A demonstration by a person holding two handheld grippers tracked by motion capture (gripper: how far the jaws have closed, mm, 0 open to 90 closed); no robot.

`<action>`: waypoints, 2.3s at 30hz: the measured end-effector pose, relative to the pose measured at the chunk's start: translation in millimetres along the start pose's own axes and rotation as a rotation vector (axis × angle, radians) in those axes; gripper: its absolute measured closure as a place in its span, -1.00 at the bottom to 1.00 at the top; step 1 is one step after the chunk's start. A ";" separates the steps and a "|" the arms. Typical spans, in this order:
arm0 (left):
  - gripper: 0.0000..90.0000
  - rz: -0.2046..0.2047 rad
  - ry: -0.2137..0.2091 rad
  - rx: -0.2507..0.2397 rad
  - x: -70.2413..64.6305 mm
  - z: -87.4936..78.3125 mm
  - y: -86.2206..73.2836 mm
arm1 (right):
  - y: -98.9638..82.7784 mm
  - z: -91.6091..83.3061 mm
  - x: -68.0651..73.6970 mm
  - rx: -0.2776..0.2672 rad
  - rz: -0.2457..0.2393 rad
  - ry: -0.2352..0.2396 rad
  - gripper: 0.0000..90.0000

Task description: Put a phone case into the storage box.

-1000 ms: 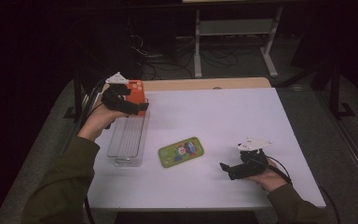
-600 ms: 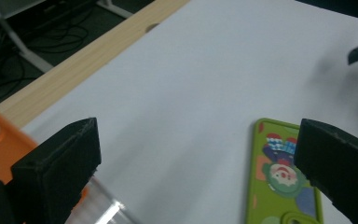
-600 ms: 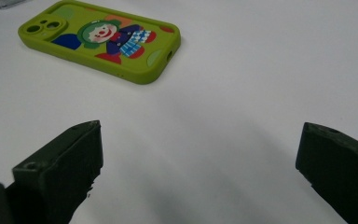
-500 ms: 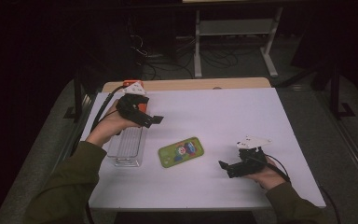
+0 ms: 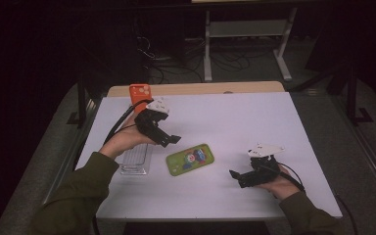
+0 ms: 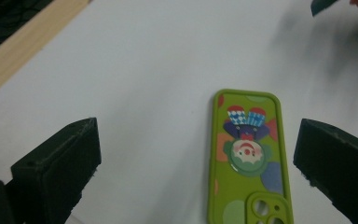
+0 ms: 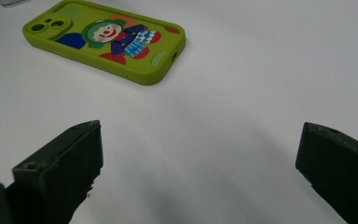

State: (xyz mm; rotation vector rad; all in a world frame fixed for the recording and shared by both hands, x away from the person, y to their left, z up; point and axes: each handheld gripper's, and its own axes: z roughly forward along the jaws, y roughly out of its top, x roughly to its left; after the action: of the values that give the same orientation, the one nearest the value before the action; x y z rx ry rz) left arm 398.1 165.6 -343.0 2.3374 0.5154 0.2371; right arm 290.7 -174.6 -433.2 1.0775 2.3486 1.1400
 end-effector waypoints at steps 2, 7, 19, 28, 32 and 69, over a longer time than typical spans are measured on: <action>-0.99 0.012 -0.014 0.022 -2.8 3.6 -0.1 | -0.4 -0.2 -0.2 0.002 -0.011 -0.001 -1.00; -0.99 0.035 -0.042 0.063 -9.6 10.7 -1.3 | -0.3 -1.9 0.3 -0.008 -0.006 -0.001 -1.00; -0.99 0.084 -0.115 0.236 -24.0 38.7 -6.7 | -3.7 -4.9 0.3 -0.004 -0.001 -0.001 -1.00; -0.99 0.083 -0.124 0.316 -30.9 59.1 -15.2 | -2.9 -3.7 0.7 -0.004 0.000 0.001 -1.00; -0.99 0.089 -0.113 0.354 -34.0 67.9 -18.3 | -3.0 -3.2 -0.4 -0.001 -0.012 0.003 -1.00; -0.70 0.108 -0.118 0.564 -40.2 91.6 -19.7 | -3.1 -3.6 -1.3 -0.001 -0.011 0.002 -1.00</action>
State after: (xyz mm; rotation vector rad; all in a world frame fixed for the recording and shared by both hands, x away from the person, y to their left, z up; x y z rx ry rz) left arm 384.5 104.9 -423.8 2.9097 0.4379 -0.0029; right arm 288.0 -178.7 -433.4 1.0630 2.3524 1.1384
